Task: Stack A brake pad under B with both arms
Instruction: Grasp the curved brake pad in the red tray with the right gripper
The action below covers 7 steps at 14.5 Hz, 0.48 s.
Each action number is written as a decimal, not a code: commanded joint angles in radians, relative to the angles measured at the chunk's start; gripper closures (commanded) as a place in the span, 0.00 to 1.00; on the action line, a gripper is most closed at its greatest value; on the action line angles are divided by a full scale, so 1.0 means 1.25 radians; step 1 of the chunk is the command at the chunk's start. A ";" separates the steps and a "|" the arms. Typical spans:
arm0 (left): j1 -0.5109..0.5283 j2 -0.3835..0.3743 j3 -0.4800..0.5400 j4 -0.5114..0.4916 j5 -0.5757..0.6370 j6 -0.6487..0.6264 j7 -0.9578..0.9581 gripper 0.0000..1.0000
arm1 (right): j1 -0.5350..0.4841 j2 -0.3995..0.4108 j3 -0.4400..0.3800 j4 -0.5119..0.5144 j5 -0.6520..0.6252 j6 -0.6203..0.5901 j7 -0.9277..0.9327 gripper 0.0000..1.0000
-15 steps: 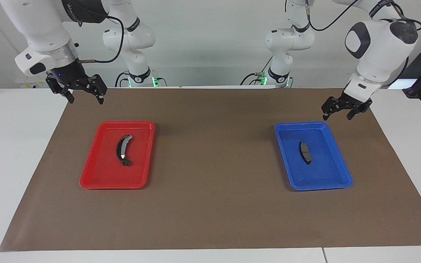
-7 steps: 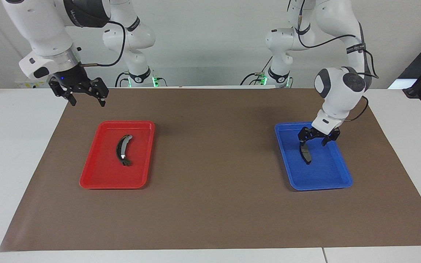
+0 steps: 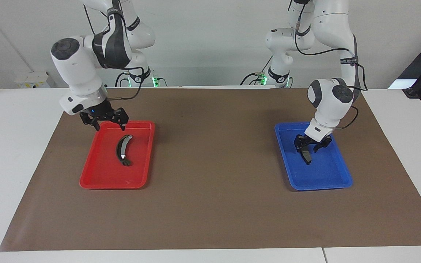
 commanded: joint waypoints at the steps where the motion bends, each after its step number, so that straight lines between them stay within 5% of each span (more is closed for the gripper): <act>1: -0.006 -0.017 0.004 -0.033 -0.005 0.012 0.008 0.78 | -0.003 0.007 0.000 -0.109 0.015 0.127 -0.020 0.00; 4: -0.008 -0.016 0.004 -0.034 -0.005 0.017 0.008 0.81 | -0.010 0.019 0.000 -0.170 0.015 0.213 -0.028 0.00; 7: -0.009 -0.018 0.005 -0.002 -0.006 0.000 0.002 0.94 | -0.032 0.061 0.000 -0.173 0.017 0.256 -0.069 0.00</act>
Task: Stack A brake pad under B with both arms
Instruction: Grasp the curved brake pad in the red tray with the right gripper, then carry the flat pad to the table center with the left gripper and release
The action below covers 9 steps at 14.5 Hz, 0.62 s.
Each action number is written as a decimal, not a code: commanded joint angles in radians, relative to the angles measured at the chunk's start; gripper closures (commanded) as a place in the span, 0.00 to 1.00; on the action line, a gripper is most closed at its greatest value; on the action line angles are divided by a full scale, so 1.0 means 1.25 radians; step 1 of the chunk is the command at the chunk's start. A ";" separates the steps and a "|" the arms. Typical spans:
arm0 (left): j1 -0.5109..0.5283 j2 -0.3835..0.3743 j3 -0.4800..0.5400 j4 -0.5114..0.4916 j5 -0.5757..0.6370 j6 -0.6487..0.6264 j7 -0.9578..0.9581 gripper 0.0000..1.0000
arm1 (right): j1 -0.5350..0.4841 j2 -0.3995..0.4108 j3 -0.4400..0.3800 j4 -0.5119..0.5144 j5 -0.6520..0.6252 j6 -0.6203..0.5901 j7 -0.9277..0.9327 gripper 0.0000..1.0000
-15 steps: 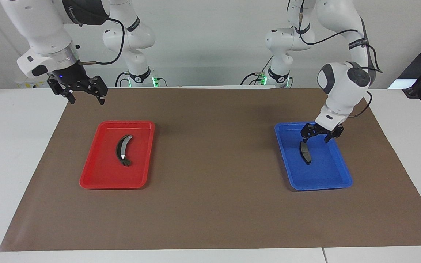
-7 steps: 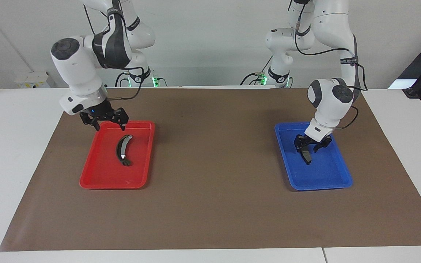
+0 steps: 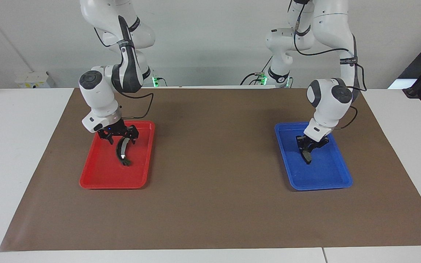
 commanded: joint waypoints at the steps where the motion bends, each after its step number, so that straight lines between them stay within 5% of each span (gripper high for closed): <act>1: -0.013 -0.030 0.006 0.020 -0.005 -0.040 0.001 0.95 | -0.022 0.027 0.001 -0.016 0.013 0.049 -0.046 0.00; 4: -0.084 -0.057 0.005 0.087 -0.005 -0.162 -0.074 0.96 | -0.025 0.028 0.001 -0.036 0.013 0.059 -0.047 0.00; 9: -0.301 0.005 0.005 0.145 -0.002 -0.111 -0.337 0.98 | -0.037 0.038 0.001 -0.059 0.013 0.075 -0.074 0.03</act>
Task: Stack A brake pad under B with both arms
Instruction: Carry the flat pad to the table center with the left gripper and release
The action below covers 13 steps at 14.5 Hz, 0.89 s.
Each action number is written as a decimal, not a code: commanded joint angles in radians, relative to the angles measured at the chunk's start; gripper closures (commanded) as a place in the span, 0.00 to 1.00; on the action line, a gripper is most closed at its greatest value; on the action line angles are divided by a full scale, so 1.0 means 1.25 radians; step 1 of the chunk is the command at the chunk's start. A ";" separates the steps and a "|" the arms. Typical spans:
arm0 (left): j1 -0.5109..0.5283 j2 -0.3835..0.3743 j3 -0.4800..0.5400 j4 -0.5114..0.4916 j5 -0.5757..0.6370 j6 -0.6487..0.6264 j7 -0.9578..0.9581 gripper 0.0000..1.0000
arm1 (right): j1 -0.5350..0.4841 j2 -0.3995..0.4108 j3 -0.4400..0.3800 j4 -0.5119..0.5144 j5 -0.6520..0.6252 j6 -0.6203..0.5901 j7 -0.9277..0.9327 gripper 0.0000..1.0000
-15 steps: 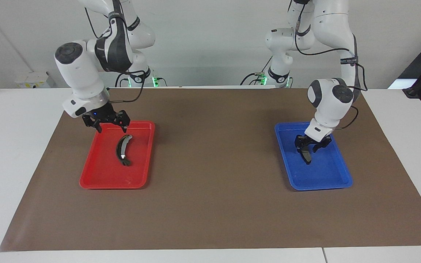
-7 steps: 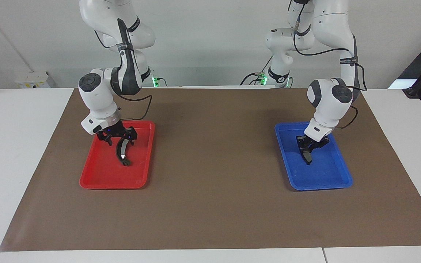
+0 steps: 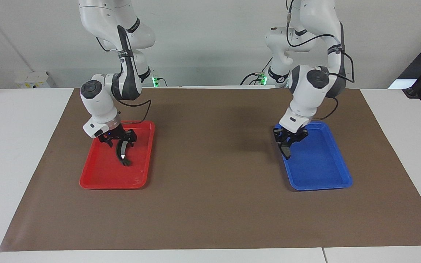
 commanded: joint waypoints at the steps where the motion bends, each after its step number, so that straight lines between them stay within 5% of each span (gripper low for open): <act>1: -0.102 0.081 0.012 0.074 -0.002 0.017 -0.109 0.96 | -0.020 0.000 0.002 -0.020 0.013 0.029 -0.045 0.05; 4: -0.211 0.209 0.013 0.198 -0.002 0.017 -0.190 0.96 | -0.019 0.000 0.002 -0.018 0.013 0.026 -0.044 0.15; 6: -0.235 0.245 0.011 0.235 -0.002 0.036 -0.237 0.94 | -0.016 0.000 0.002 -0.018 0.013 0.023 -0.044 0.41; 8: -0.269 0.259 0.010 0.219 -0.002 0.076 -0.236 0.81 | -0.013 0.001 0.002 -0.013 0.013 0.021 -0.041 0.70; 9: -0.279 0.258 0.010 0.206 -0.002 0.072 -0.237 0.69 | -0.010 0.003 0.002 -0.006 0.014 0.019 -0.025 0.88; 10: -0.277 0.256 0.010 0.204 -0.003 0.077 -0.238 0.42 | -0.010 0.005 0.002 0.006 0.019 0.016 -0.003 1.00; 11: -0.269 0.256 0.010 0.207 -0.003 0.078 -0.238 0.07 | -0.009 0.009 0.002 0.017 0.021 0.007 -0.002 1.00; 13: -0.253 0.237 0.011 0.203 -0.004 0.067 -0.234 0.00 | -0.008 0.011 0.002 0.053 0.025 -0.029 0.024 1.00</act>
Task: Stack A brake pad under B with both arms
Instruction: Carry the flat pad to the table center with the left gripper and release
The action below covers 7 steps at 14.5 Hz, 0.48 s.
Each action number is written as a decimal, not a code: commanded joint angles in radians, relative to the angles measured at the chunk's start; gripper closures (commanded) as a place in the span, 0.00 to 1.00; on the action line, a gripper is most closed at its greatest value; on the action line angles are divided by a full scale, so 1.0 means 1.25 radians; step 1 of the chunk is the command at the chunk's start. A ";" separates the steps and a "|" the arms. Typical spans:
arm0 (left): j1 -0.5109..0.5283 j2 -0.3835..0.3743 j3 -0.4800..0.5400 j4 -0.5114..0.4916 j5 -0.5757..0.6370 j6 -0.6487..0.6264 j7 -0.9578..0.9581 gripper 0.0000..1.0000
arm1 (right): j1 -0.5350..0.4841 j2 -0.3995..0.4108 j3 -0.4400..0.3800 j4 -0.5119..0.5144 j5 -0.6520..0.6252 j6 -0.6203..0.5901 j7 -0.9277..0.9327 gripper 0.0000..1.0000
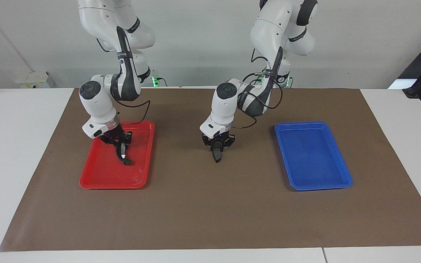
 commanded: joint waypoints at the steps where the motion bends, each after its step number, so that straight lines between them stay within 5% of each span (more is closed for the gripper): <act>1: 0.037 -0.055 0.008 -0.012 -0.004 -0.024 0.006 0.00 | 0.001 0.004 0.001 0.078 0.016 -0.071 0.054 1.00; 7: 0.219 -0.211 0.012 -0.041 -0.003 -0.279 0.122 0.00 | 0.074 0.009 0.002 0.273 0.018 -0.319 0.133 1.00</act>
